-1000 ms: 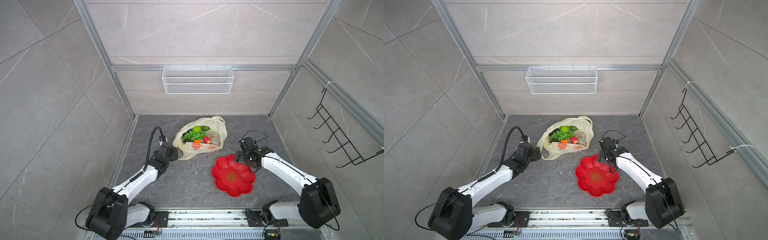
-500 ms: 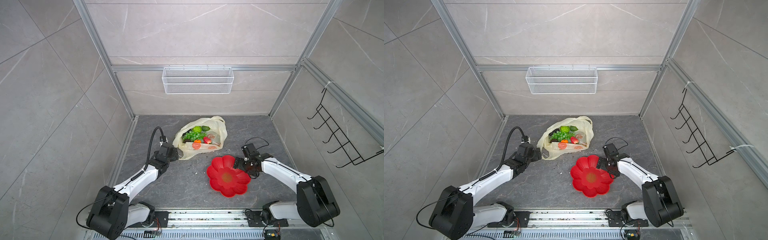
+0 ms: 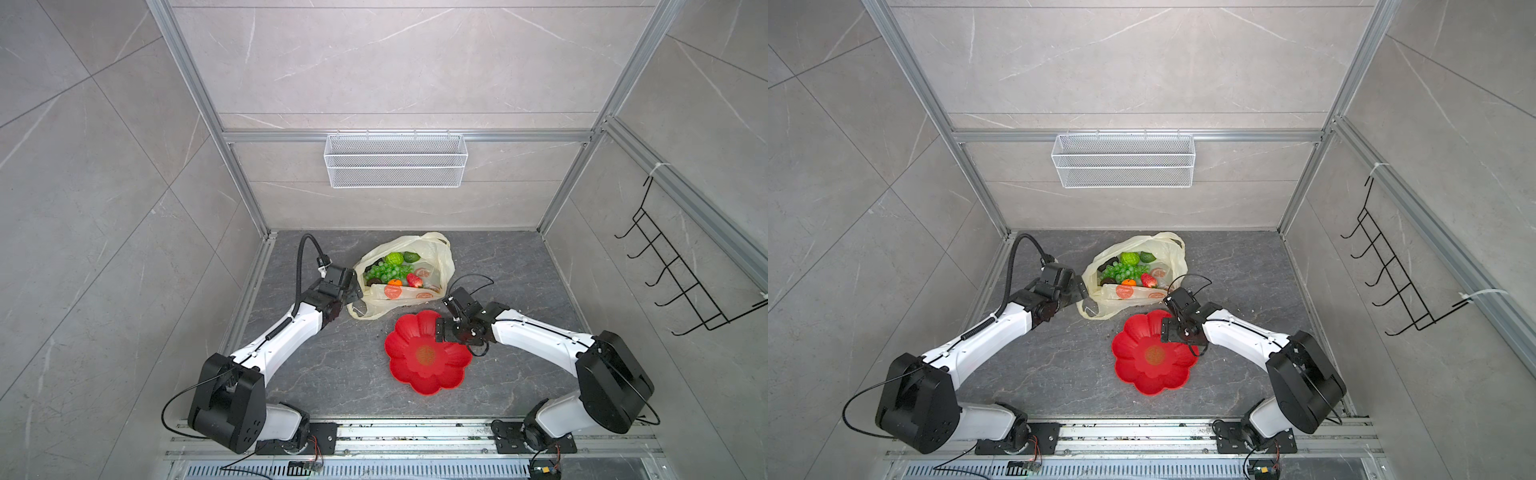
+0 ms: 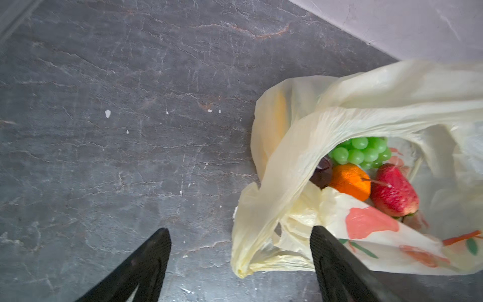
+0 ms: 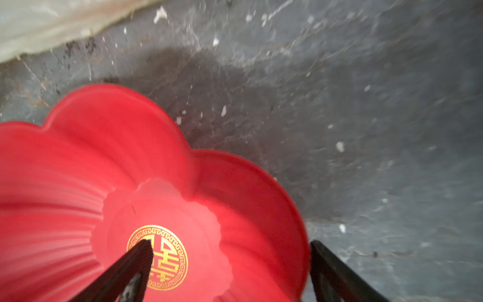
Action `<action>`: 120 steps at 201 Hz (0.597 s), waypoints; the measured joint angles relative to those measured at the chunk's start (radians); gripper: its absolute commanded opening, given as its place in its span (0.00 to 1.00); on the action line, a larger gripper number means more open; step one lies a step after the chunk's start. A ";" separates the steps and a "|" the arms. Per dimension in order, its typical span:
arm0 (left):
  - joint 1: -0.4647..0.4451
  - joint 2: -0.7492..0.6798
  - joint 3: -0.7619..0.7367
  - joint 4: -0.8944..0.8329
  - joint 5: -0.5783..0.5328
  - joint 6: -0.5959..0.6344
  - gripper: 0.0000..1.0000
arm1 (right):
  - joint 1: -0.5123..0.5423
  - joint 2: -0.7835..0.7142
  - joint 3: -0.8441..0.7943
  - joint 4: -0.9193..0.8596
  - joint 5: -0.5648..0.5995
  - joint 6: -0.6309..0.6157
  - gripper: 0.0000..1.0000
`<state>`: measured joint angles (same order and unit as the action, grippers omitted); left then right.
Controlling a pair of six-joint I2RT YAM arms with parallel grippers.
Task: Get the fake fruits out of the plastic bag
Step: 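Grasp the bag rim with the left gripper while the right gripper enters the bag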
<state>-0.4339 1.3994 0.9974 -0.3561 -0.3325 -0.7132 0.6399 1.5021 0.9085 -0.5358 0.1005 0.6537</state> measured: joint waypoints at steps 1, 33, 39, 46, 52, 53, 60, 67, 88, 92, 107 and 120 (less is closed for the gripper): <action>0.000 0.001 0.002 -0.002 0.001 -0.002 0.87 | 0.000 -0.002 0.001 -0.002 0.006 0.000 0.95; -0.026 0.050 0.040 -0.047 0.056 -0.106 0.86 | -0.001 -0.061 0.022 -0.048 0.117 -0.056 0.96; -0.040 0.055 0.040 -0.050 0.064 -0.122 0.86 | -0.001 -0.072 0.031 -0.049 0.131 -0.073 0.96; -0.059 0.061 0.040 -0.052 0.074 -0.141 0.86 | -0.001 -0.077 0.047 -0.048 0.140 -0.091 0.96; -0.078 0.064 0.040 -0.051 0.081 -0.157 0.86 | -0.001 -0.078 0.066 -0.045 0.143 -0.107 0.96; -0.082 0.064 0.040 -0.051 0.082 -0.161 0.86 | -0.001 -0.078 0.069 -0.044 0.143 -0.108 0.96; -0.099 0.068 0.040 -0.049 0.091 -0.178 0.86 | -0.001 -0.071 0.096 -0.039 0.143 -0.124 0.96; -0.113 0.072 0.040 -0.044 0.103 -0.195 0.86 | 0.000 -0.056 0.129 -0.034 0.143 -0.135 0.96; -0.132 0.102 0.040 -0.018 0.136 -0.245 0.88 | -0.002 0.032 0.243 0.010 0.126 -0.163 0.95; -0.132 0.112 0.041 -0.013 0.138 -0.254 0.88 | -0.002 0.052 0.261 0.024 0.116 -0.171 0.95; -0.126 0.155 0.050 0.001 0.153 -0.284 0.90 | -0.003 0.118 0.310 0.071 0.083 -0.196 0.95; -0.119 0.192 0.058 0.013 0.161 -0.313 0.92 | -0.004 0.174 0.349 0.092 0.061 -0.220 0.95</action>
<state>-0.5526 1.5913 1.0557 -0.3428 -0.1711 -1.0260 0.6361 1.6764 1.2579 -0.4442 0.1619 0.4339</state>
